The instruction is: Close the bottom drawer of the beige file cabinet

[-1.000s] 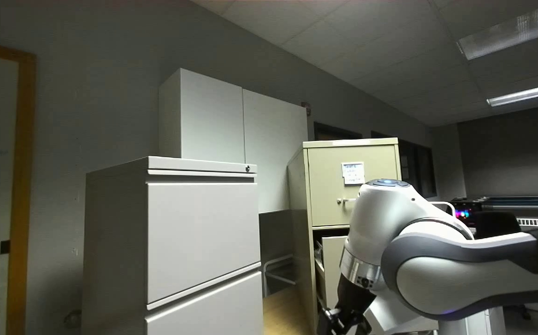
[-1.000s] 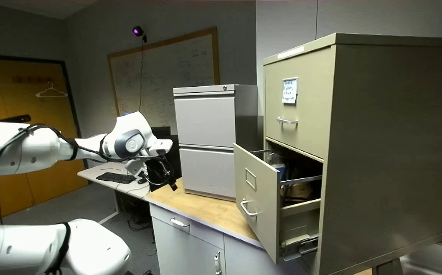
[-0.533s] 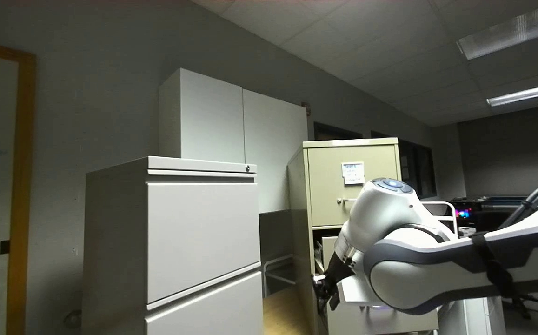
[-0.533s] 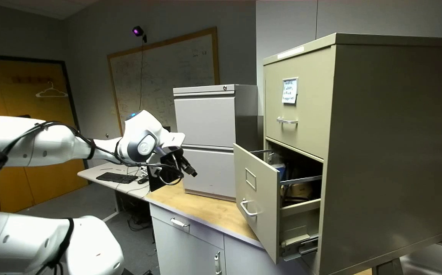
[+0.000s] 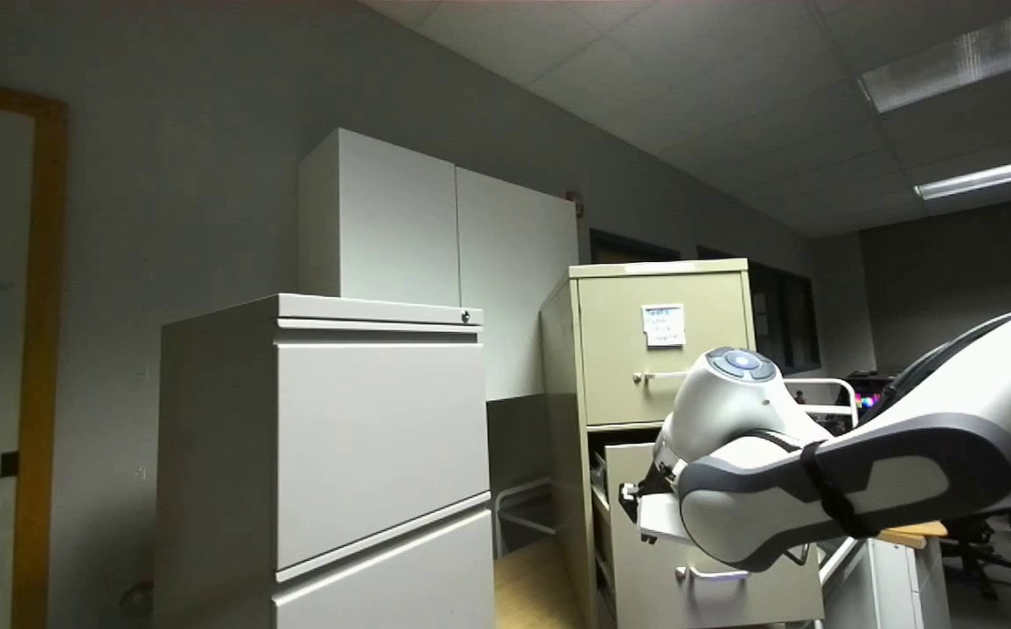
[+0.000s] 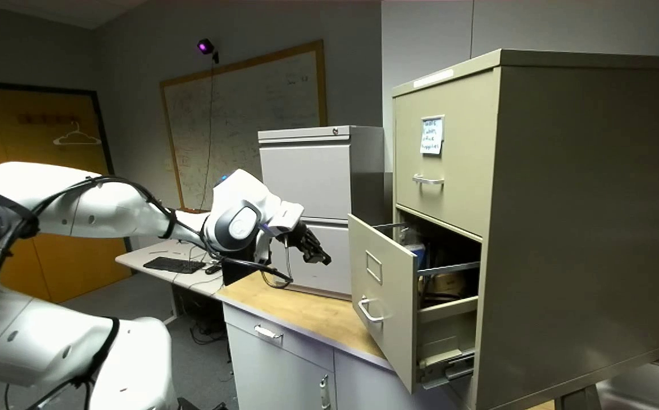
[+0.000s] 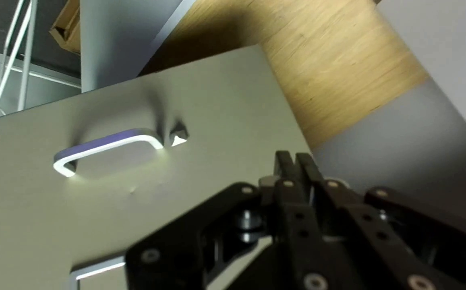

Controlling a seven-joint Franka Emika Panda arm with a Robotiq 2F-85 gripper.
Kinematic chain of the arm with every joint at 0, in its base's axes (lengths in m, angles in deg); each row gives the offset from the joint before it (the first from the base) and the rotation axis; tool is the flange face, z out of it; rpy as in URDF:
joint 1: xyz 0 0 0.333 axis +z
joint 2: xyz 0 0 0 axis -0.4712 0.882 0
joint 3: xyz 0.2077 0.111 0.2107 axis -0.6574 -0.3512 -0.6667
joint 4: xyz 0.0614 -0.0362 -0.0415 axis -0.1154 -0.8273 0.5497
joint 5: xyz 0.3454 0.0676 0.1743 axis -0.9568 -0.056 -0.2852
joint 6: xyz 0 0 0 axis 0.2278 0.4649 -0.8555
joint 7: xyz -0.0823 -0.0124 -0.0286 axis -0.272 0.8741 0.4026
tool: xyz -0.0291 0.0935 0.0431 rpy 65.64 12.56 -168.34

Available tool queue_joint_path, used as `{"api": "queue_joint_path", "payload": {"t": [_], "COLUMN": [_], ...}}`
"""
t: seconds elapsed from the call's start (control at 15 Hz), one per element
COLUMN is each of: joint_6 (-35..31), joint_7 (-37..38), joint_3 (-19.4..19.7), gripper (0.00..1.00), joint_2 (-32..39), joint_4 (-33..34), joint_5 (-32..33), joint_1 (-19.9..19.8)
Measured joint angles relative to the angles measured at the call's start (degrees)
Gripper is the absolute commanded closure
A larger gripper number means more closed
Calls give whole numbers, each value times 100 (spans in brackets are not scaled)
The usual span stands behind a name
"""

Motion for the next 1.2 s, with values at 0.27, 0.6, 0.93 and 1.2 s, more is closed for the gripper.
{"api": "queue_joint_path", "payload": {"t": [0.27,0.6,0.93,1.2], "joint_6": [-571,-1403,-1698,-1737], "joint_7": [713,2093,4023,5465], "joint_3": [-319,-1606,-3730,-5528], "gripper": [93,93,93,94], "joint_2": [236,834,765,494], "joint_4": [14,248,360,636], "joint_5": [291,440,739,803], "joint_1": [-730,-2250,-4002,-5288]}}
